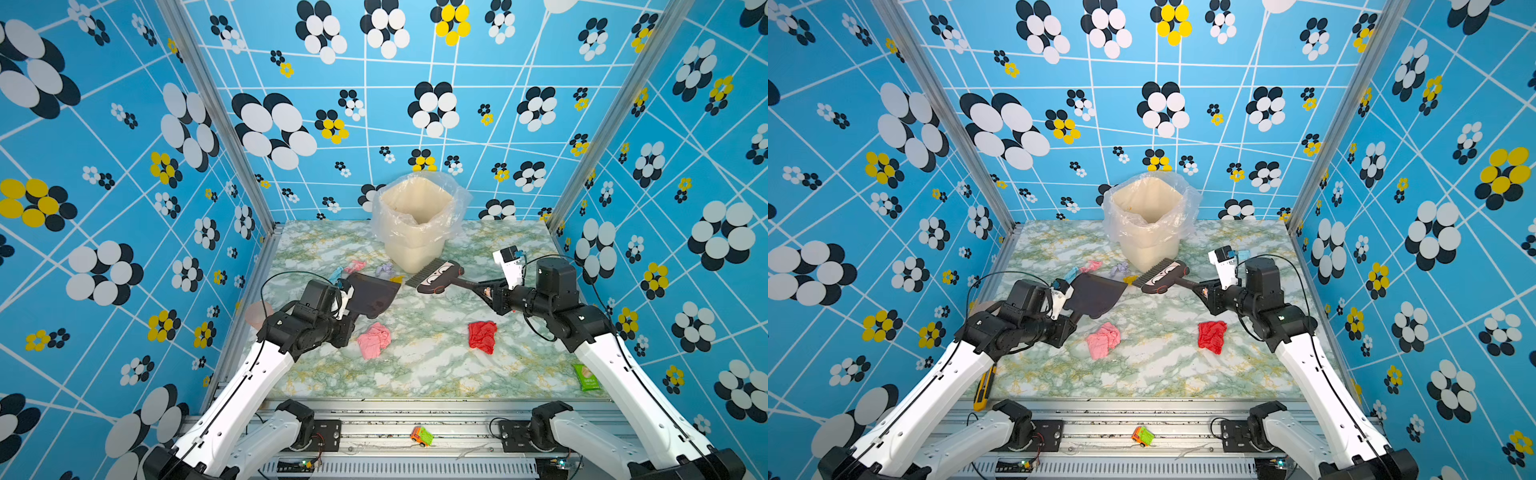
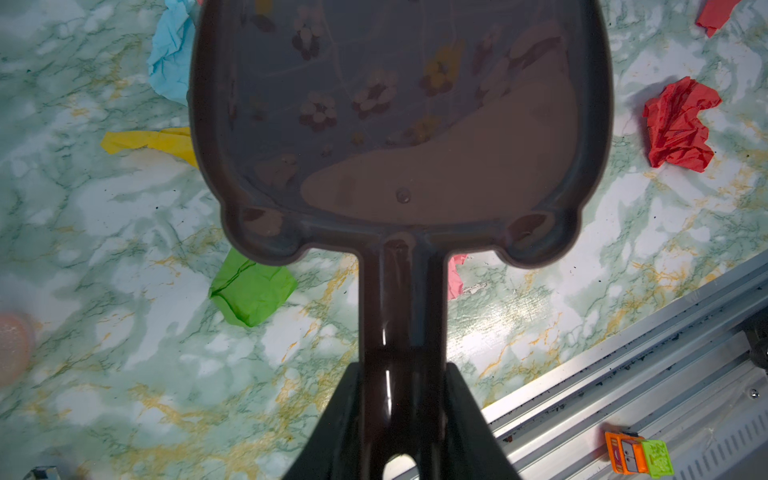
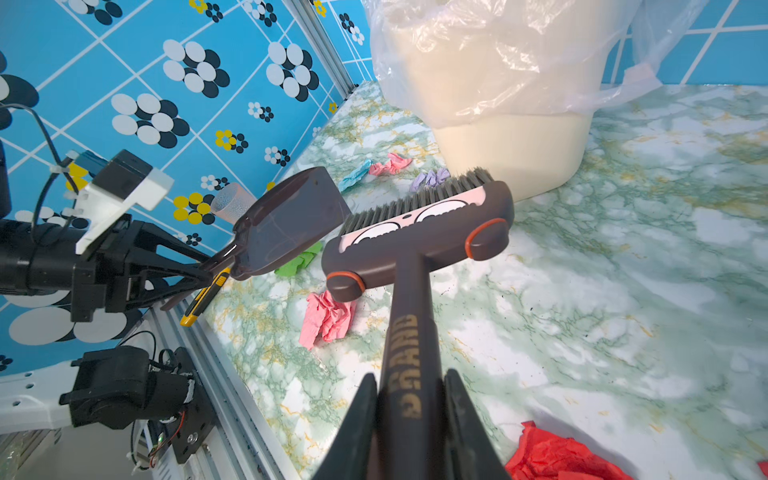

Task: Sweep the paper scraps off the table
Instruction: 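Carry the dustpan toward the robot's near edge while the right gripper brings the brush over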

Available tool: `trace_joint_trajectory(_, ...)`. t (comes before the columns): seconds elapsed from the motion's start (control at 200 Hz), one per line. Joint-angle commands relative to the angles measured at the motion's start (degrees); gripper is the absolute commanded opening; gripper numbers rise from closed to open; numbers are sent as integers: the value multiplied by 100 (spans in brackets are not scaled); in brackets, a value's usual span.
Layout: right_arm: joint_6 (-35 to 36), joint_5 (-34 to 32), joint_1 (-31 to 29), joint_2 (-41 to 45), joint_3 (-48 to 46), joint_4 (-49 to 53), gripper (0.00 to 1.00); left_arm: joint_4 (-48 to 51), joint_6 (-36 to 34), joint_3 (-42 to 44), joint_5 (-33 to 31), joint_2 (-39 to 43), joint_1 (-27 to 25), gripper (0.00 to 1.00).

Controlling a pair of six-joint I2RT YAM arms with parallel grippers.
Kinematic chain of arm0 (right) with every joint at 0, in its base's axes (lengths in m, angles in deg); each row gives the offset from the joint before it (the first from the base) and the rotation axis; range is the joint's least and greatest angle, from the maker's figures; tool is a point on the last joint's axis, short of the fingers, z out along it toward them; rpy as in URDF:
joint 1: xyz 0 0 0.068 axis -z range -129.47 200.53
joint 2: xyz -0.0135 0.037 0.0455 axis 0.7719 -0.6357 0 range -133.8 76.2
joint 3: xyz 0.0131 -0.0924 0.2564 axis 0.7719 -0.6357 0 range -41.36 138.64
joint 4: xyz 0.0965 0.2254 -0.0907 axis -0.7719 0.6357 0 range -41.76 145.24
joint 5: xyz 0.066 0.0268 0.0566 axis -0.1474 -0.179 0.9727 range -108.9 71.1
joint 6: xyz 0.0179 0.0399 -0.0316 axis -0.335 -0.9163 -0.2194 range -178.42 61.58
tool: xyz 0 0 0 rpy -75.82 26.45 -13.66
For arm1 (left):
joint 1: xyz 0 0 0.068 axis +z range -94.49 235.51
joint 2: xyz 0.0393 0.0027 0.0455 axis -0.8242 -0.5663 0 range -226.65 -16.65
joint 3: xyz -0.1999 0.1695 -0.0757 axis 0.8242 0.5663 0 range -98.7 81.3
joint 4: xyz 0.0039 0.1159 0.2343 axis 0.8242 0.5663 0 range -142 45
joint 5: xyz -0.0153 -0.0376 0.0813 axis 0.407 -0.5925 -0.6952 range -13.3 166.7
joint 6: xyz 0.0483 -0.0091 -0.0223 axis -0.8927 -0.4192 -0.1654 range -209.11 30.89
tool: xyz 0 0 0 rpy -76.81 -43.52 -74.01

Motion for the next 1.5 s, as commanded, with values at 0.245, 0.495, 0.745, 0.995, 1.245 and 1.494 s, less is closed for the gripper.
trace_joint_trajectory(0.245,435,113,-1041,-361,-154,-1144,0,-142,349,-287,497,-45,928,0)
trace_joint_trajectory(0.495,677,-529,-2426,-1287,-113,-2132,0,-120,420,-390,801,-145,1549,0)
trace_joint_trajectory(0.745,671,-647,-3214,-2556,297,-3014,0,-111,411,-327,889,-127,1838,0)
trace_joint_trajectory(0.995,242,-296,-3340,-3523,813,-3496,0,-164,377,-230,1002,-20,2049,0)
trace_joint_trajectory(1.245,481,-332,-3428,-4266,1517,-2588,0,-234,341,-178,1100,-86,2133,0)
trace_joint_trajectory(1.494,953,-987,-3424,-4297,1636,-1540,0,-283,315,-149,1131,-118,2177,0)
